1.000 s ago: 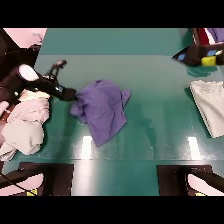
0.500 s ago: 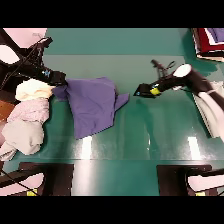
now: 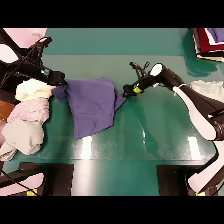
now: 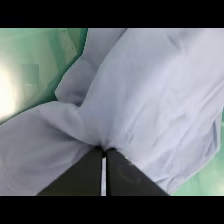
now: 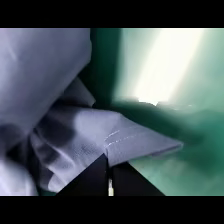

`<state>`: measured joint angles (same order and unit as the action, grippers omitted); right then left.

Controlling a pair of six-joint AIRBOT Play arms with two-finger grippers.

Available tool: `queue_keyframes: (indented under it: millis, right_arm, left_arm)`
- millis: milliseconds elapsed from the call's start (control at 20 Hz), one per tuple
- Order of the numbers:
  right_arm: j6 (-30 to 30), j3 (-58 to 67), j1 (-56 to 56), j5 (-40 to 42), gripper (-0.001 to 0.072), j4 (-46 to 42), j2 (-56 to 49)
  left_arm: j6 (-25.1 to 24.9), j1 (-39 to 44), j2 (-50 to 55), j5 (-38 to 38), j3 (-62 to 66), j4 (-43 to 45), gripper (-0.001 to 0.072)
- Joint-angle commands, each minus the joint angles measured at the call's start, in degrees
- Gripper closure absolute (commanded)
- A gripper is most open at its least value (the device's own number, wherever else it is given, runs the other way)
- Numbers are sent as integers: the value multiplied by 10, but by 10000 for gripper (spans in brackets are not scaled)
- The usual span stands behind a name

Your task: Fold the shirts.

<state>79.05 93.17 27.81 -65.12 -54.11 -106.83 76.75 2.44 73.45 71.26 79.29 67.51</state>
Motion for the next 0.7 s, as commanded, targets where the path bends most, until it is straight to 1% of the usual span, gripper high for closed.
queue_keyframes:
  millis: [0, 150, 250, 400, 500, 650]
  right_arm:
    - [18, 70, -30, -65, 695, -78, 30]
    - [21, 140, -82, -110, 695, -140, 119]
    - [21, 187, -115, -125, 694, -150, 183]
    - [21, 244, -156, -126, 695, -151, 266]
    - [21, 243, -179, -109, 695, -150, 328]
    - [21, 192, -205, -74, 694, -151, 420]
  left_arm:
    - [0, -1, -19, 3, 33, 28, 684]
    - [-3, 0, -55, 5, 127, 46, 684]
    - [-3, 0, -74, 8, 196, 45, 683]
    - [-3, 0, -102, 11, 289, 45, 683]
    - [-3, 0, -119, 14, 330, 44, 683]
    - [-3, 0, -146, 16, 360, 42, 683]
